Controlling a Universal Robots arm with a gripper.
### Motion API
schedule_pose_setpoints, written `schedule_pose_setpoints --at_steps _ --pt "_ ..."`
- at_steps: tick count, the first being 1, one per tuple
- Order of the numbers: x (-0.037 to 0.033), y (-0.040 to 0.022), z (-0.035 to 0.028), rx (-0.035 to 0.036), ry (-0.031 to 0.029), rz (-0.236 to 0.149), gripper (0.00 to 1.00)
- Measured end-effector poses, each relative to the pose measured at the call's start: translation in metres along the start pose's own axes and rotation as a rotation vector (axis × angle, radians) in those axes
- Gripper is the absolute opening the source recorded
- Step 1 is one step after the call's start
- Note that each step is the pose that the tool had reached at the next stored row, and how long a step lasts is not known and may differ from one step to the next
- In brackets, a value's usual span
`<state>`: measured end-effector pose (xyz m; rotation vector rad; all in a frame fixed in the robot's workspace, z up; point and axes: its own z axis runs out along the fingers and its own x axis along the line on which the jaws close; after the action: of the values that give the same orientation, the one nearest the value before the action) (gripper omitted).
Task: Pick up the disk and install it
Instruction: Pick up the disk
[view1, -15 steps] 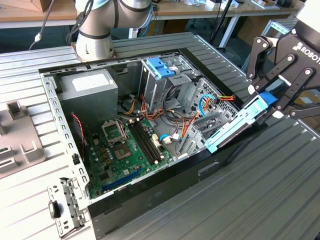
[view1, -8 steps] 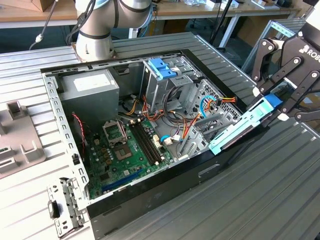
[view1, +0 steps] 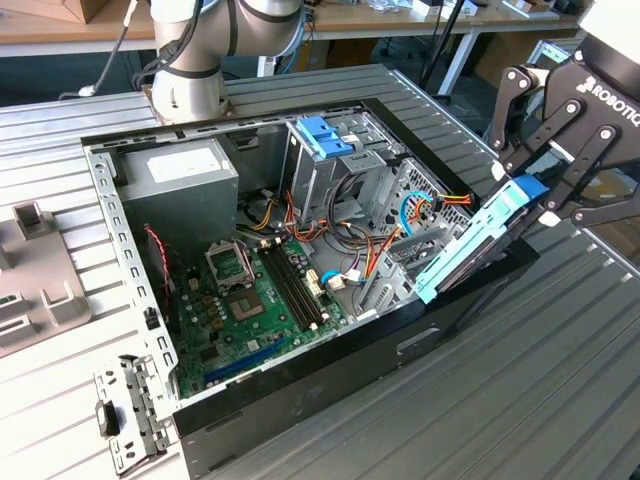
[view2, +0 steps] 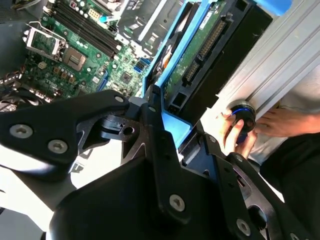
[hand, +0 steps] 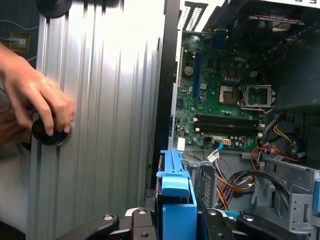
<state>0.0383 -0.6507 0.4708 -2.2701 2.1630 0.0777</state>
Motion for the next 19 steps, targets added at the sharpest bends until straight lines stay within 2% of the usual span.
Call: schedule_pose_setpoints --at_steps 2,6,13,19 --pt "-0.0077 -0.0008 0.0003 0.0001 -0.0004 0.001 0.37" --pt "-0.015 -0.0016 0.0 0.0001 0.0001 0.002 0.37" --pt "-0.0197 -0.0019 -0.0035 0.0004 -0.0008 0.008 0.37" --pt "-0.0234 -0.0036 -0.0036 -0.0004 -0.0015 0.017 0.37"
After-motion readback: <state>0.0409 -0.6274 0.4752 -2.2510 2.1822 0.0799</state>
